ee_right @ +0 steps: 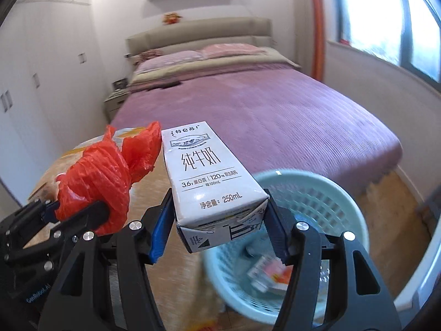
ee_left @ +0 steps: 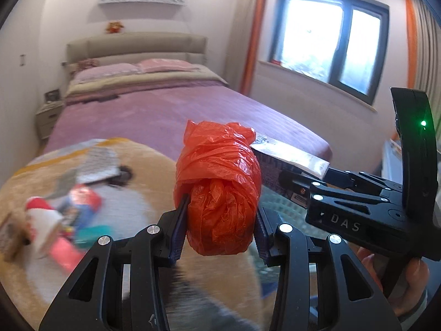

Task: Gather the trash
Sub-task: 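Carry both items over the blue wastebasket and open both tools to drop them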

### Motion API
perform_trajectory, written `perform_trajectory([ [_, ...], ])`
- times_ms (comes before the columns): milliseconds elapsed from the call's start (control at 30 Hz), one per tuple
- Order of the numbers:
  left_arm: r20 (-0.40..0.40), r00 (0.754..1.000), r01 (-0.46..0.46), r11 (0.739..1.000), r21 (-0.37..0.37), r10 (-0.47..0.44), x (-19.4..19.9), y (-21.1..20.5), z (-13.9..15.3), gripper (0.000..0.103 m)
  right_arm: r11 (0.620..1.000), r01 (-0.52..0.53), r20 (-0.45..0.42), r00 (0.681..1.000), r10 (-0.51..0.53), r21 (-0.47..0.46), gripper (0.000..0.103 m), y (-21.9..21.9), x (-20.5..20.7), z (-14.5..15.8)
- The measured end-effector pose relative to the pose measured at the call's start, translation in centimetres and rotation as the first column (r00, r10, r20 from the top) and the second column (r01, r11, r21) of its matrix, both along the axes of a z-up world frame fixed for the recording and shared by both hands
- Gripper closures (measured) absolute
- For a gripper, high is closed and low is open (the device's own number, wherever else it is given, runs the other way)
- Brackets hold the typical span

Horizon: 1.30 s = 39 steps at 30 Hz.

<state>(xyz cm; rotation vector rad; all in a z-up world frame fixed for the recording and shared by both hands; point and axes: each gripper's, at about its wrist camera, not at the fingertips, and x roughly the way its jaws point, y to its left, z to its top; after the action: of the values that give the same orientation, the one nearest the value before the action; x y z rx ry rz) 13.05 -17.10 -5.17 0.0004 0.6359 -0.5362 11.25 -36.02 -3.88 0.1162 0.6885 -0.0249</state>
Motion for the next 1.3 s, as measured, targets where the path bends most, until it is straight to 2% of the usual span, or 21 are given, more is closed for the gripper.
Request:
perform_trajectory([
  [233, -0.023, 0.996, 0.085, 0.994, 0.063, -0.084, 0.4, -6.3, -2.0, 0.063, 0.983, 0.166, -0.073, 0.984, -0.160, 0.082, 0.046, -7.7, -1.1, -2.9],
  [433, -0.040, 0.990, 0.138, 0.985, 0.108, -0.134, 0.6, -10.2, -3.1, 0.063, 0.961, 0.267, -0.117, 0.959, -0.258, 0.068, 0.046, -11.1, -1.3, -4.8],
  [667, -0.058, 0.984, 0.177, 0.976, 0.125, -0.171, 0.8, -12.9, -3.8, 0.062, 0.953, 0.295, -0.153, 0.947, -0.282, 0.073, 0.045, -12.3, -1.8, -6.3],
  [733, -0.066, 0.983, 0.181, 0.975, 0.126, -0.174, 0.9, -13.3, -4.1, 0.057, 0.953, 0.294, -0.170, 0.946, -0.278, 0.079, 0.045, -12.5, -1.4, -6.6],
  [767, -0.071, 0.983, 0.176, 0.977, 0.120, -0.168, 1.0, -13.3, -4.1, 0.052, 0.952, 0.296, -0.178, 0.944, -0.278, 0.083, 0.044, -12.8, -1.3, -6.8],
  [800, -0.074, 0.985, 0.165, 0.980, 0.113, -0.157, 1.2, -13.1, -4.2, 0.040, 0.950, 0.297, -0.190, 0.942, -0.275, 0.095, 0.038, -12.9, -1.3, -7.1],
  [833, -0.074, 0.987, 0.150, 0.983, 0.105, -0.143, 1.3, -12.7, -4.2, 0.032, 0.948, 0.300, -0.197, 0.941, -0.276, 0.107, 0.036, -13.2, -1.3, -7.2],
  [867, -0.072, 0.988, 0.144, 0.985, 0.092, -0.138, 1.3, -12.3, -4.1, 0.030, 0.946, 0.304, -0.199, 0.940, -0.279, 0.114, 0.035, -13.4, -1.3, -7.2],
  [1067, -0.058, 0.992, 0.116, 0.992, 0.040, -0.113, 0.8, -9.1, -2.9, 0.030, 0.950, 0.286, -0.152, 0.952, -0.267, 0.124, 0.035, -12.5, -2.5, -5.6],
  [1300, 0.022, 1.000, 0.018, 0.999, -0.028, -0.017, -0.8, -3.0, 0.3, 0.030, 0.974, 0.195, -0.057, 0.980, -0.189, 0.119, 0.035, -8.1, -2.7, -1.8],
])
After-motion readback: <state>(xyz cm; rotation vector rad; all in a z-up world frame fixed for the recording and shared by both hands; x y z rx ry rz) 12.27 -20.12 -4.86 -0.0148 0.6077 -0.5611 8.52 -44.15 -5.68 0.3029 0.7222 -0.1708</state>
